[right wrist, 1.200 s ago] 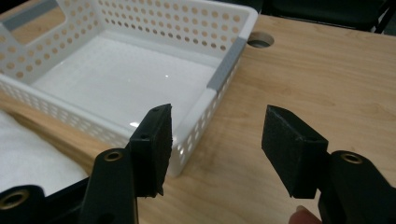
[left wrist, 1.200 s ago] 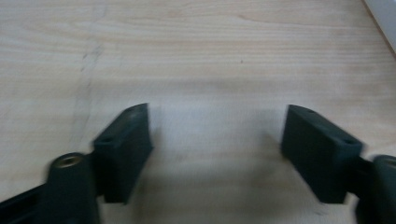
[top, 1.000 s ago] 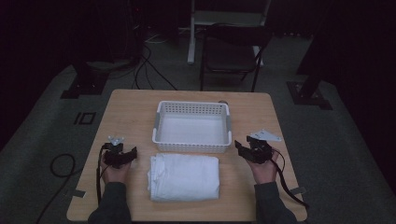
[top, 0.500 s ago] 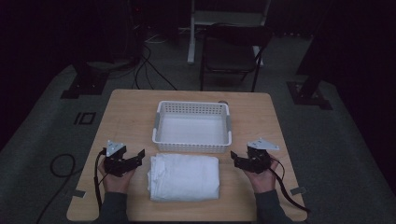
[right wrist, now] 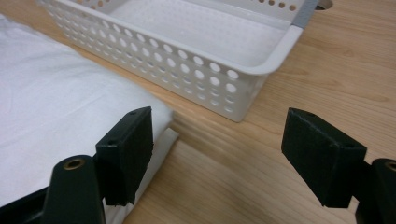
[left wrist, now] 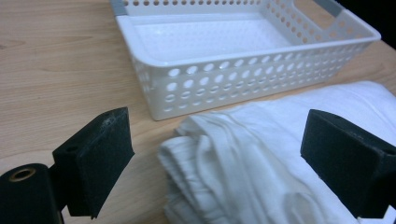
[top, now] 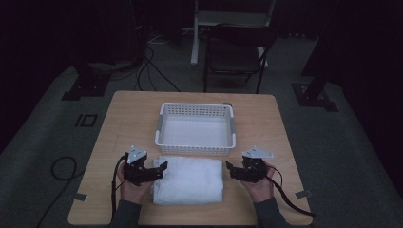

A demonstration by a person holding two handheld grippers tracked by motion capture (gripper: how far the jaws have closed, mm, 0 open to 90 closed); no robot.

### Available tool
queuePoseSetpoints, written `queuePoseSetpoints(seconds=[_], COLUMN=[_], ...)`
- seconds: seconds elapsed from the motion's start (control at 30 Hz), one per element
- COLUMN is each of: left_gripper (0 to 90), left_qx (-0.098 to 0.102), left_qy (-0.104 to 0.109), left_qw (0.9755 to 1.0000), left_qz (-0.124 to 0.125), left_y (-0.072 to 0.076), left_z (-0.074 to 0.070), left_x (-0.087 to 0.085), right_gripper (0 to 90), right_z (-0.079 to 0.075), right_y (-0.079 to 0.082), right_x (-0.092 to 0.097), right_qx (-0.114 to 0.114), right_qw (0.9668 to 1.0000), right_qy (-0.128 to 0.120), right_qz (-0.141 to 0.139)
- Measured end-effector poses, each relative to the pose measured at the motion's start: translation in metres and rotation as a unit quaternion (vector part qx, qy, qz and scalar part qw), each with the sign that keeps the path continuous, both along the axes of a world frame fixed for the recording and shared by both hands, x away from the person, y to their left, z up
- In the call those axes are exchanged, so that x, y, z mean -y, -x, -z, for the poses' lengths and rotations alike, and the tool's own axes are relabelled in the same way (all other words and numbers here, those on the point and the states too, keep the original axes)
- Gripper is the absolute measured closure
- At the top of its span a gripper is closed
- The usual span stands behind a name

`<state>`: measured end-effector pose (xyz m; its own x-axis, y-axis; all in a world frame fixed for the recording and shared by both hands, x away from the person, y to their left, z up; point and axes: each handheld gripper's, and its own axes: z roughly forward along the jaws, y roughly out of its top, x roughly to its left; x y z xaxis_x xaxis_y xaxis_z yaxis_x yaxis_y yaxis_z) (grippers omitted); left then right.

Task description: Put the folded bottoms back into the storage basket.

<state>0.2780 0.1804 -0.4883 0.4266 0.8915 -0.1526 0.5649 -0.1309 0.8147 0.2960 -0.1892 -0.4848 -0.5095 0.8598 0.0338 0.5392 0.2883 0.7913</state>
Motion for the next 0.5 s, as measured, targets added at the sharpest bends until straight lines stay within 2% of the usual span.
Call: queuePoseSetpoints(seconds=[0.23,0.33,0.5], left_gripper=[8.7,8.7,8.7], left_qx=[-0.016,-0.023,-0.034], left_qy=[-0.017,-0.020,-0.021], left_qw=[0.9997,0.9995,0.9991], left_qz=[0.010,0.010,0.014], left_y=[0.008,0.012,0.018], left_z=[0.007,0.011,0.017], left_x=[0.013,0.017,0.018], right_gripper=[24.6,23.4,21.0], right_z=[0.003,0.005,0.013], right_y=[0.004,0.006,0.009], right_x=[-0.008,-0.013,-0.025], right_qx=[-0.007,-0.014,-0.027], right_qw=[0.9998,0.9995,0.9988], right_qy=[0.002,-0.008,-0.005], right_qz=[-0.016,-0.026,-0.042])
